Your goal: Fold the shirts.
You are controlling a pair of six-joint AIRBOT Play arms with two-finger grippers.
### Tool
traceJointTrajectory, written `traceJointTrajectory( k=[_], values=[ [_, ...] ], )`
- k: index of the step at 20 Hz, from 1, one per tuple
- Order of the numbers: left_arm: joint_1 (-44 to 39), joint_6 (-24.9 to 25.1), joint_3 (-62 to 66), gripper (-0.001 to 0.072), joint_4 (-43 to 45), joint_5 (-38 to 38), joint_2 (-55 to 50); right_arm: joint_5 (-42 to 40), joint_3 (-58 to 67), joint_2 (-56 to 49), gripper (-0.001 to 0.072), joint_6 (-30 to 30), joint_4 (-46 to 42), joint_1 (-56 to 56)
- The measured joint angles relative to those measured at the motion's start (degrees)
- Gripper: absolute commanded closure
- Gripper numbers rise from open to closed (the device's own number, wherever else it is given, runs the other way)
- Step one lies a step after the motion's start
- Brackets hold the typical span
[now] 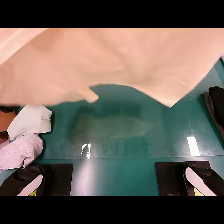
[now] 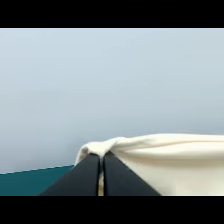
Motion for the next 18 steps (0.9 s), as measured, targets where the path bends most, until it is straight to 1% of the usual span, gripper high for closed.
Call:
traceJointTrajectory(
  k=[2,4,8,11,14,18],
  values=[
    [0.00,0.00,-1.25,0.0686,0.04,-0.07,-0.33,2.78,3.41,-1.73,0.0696,0.00,0.04,-1.73],
    [0.00,0.00,-4.24,0.0685,0.46,-0.98,-1.90,4.90,3.93,-3.63,0.0697,0.00,-0.15,-2.03],
    [0.02,0.00,-13.14,0.0685,1.40,-4.28,-9.11,6.78,-2.99,-8.24,0.0696,0.09,-0.92,0.90],
    [0.02,0.00,-20.39,0.0684,1.70,-5.75,-17.70,7.08,-10.58,-14.23,0.0697,0.17,-1.03,3.21],
    [0.02,0.02,-24.65,0.0684,1.86,-3.69,-28.26,6.36,-17.84,-21.97,0.0697,0.22,-1.16,4.13],
    [0.02,0.04,-26.47,0.0685,1.97,1.84,-39.19,2.03,-23.41,-31.85,0.0696,0.22,-0.72,4.57]
  ],
)
